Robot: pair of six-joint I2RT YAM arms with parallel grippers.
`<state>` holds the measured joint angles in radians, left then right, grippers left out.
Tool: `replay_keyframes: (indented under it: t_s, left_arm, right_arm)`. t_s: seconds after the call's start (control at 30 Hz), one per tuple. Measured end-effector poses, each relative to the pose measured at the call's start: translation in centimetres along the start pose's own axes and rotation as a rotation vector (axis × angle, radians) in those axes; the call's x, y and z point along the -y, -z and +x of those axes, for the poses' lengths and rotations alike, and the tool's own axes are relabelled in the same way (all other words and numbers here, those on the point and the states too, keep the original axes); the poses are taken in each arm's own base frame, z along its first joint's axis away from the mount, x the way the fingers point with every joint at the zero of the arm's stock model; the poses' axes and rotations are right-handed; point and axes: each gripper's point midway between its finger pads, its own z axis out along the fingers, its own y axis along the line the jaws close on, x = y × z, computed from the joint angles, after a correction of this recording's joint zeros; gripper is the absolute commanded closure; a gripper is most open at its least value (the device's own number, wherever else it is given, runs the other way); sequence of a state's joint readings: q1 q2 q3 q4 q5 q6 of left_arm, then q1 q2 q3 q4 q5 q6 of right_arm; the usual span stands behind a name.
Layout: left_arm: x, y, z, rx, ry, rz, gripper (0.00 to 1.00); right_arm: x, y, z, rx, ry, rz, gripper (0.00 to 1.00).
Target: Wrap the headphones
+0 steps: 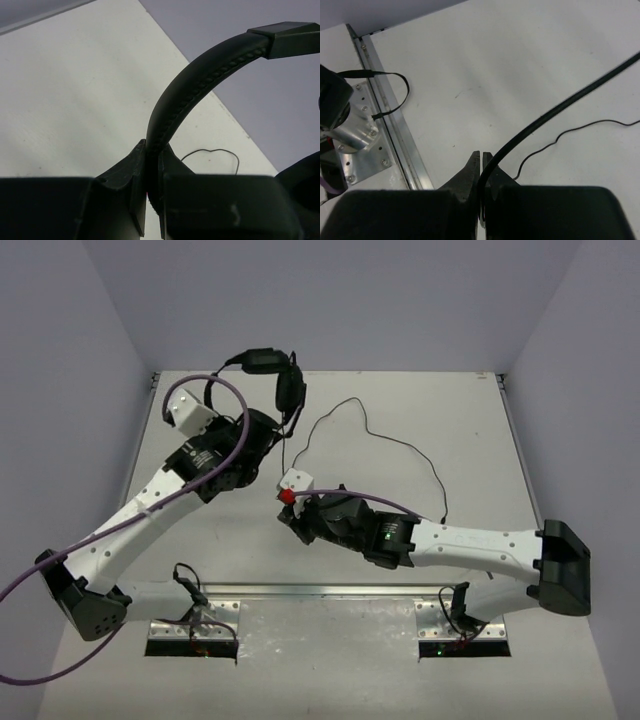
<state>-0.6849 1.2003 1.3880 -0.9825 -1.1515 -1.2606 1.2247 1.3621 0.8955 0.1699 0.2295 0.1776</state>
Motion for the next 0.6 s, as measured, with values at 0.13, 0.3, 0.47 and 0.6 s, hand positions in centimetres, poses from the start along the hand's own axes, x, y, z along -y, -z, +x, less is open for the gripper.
replay_keyframes:
  t_s: [0.13, 0.3, 0.47, 0.6]
  left_arm:
    - [-0.8, -1.4, 4.0, -0.032, -0.107, -0.034, 1.00]
    - [-2.1, -2.2, 7.5, -0.086, -0.238, -0.023, 1.00]
    - [-2.0, -2.7, 11.6, -0.174, -0.386, 0.074, 1.00]
    - [-4.3, -2.9, 16.1, -0.283, -0.512, 0.123, 1.00]
  right_arm:
    - [-0.7, 1.0, -1.6, -0.010, 0.028, -0.048, 0.99]
    - [-0.3, 1.6, -2.4, -0.034, 0.095, -0.049, 0.99]
    - [2.2, 3.0, -1.8, -0.103, 0.213, -0.019, 0.99]
    - [5.5, 4.8, -1.8, -0.140, 0.279, 0.039, 0.99]
